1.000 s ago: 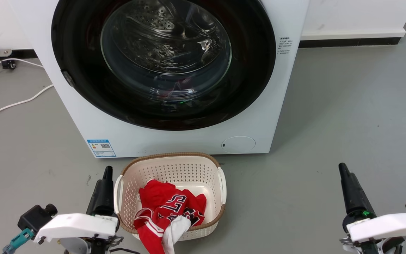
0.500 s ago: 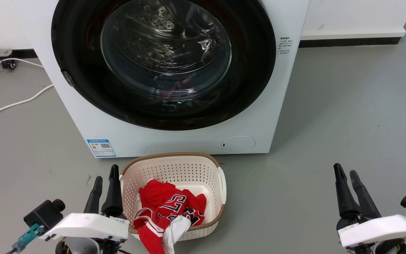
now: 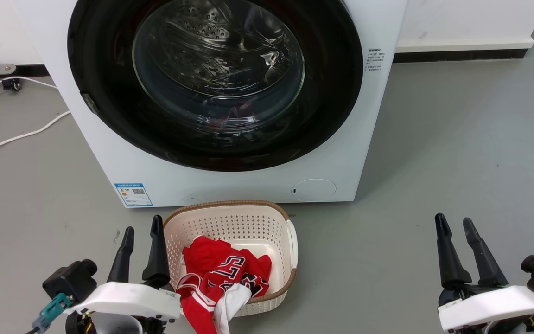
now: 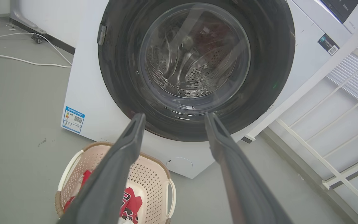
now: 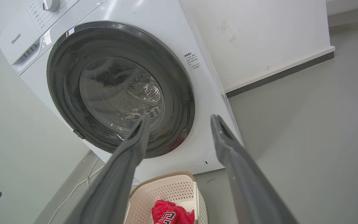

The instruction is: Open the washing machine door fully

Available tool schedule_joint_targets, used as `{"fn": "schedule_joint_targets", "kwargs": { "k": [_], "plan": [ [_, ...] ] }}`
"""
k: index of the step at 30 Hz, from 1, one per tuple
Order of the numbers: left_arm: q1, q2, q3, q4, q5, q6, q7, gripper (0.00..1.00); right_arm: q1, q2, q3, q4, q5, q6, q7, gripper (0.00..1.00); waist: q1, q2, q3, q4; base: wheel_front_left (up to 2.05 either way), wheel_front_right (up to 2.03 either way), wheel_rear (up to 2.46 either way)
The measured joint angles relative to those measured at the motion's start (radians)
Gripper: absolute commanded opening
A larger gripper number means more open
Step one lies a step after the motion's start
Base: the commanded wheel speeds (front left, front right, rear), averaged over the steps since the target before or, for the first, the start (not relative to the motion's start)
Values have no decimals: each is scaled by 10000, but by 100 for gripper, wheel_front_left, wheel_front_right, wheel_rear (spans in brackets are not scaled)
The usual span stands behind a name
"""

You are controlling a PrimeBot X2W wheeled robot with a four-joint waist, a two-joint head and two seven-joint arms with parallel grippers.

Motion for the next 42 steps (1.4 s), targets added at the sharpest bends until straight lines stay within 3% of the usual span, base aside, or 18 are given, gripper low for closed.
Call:
{"fn": "schedule_joint_targets", "kwargs": {
  "k": [31, 42],
  "plan": [
    [304, 6, -399, -435, 3183, 362, -773, 100, 402, -4, 161, -708, -3310, 2, -765, 100, 0, 0, 26, -25, 0, 0, 0],
    [407, 10, -523, -420, 4021, 477, -1001, 100, 526, -8, -63, -740, -3894, 2, -995, 100, 0, 0, -9, -14, 0, 0, 0]
  ]
}}
